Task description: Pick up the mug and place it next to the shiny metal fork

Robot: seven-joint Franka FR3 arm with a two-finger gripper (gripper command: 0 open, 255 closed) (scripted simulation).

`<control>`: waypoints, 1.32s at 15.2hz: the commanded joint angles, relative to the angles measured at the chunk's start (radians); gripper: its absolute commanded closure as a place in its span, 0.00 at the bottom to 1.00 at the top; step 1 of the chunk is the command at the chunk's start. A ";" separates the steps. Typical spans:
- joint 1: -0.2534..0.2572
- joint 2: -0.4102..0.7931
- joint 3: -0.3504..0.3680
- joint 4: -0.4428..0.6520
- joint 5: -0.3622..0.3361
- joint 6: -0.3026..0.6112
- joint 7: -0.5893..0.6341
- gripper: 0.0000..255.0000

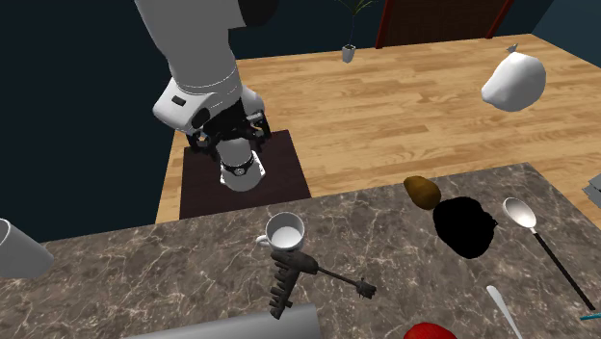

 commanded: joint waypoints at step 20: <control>0.011 0.416 0.333 -0.190 0.050 0.737 0.336 0.00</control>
